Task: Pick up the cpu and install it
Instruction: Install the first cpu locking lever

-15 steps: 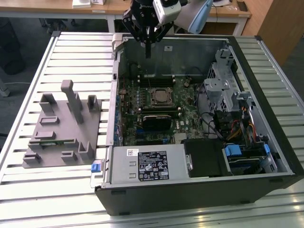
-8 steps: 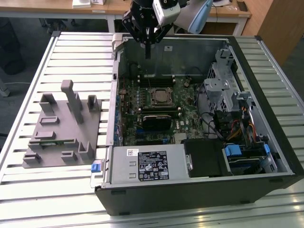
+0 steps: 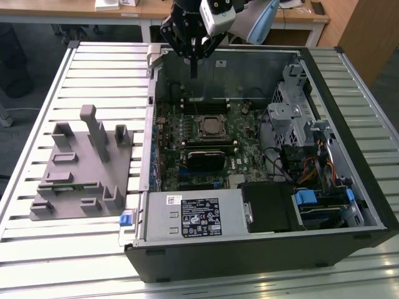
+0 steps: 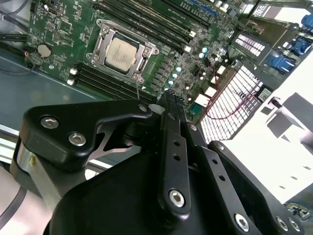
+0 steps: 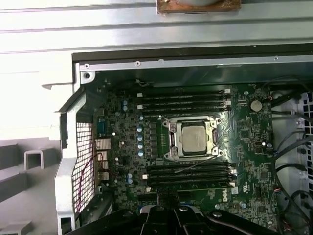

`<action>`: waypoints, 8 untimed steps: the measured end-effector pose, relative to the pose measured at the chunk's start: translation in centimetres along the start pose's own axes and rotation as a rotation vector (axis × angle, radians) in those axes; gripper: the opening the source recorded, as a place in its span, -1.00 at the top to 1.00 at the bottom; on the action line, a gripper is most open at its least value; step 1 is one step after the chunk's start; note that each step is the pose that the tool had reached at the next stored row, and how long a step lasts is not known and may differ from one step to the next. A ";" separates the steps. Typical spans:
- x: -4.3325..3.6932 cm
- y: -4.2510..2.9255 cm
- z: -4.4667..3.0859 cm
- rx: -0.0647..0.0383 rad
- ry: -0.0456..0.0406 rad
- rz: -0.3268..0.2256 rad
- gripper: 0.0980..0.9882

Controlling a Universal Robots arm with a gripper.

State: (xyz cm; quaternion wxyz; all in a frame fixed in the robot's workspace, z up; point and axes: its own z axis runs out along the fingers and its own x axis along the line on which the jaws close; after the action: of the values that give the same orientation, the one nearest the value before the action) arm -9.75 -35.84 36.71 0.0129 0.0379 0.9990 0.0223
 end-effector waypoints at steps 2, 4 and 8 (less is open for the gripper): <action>0.04 0.04 0.10 0.000 -0.0001 0.000 0.98; 0.06 0.08 0.19 0.000 -0.0001 0.000 0.98; 0.11 0.20 0.42 0.000 0.0000 0.000 0.98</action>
State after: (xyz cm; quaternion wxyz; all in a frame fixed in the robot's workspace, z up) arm -9.84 -35.61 36.30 0.0129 0.0379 0.9990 0.0223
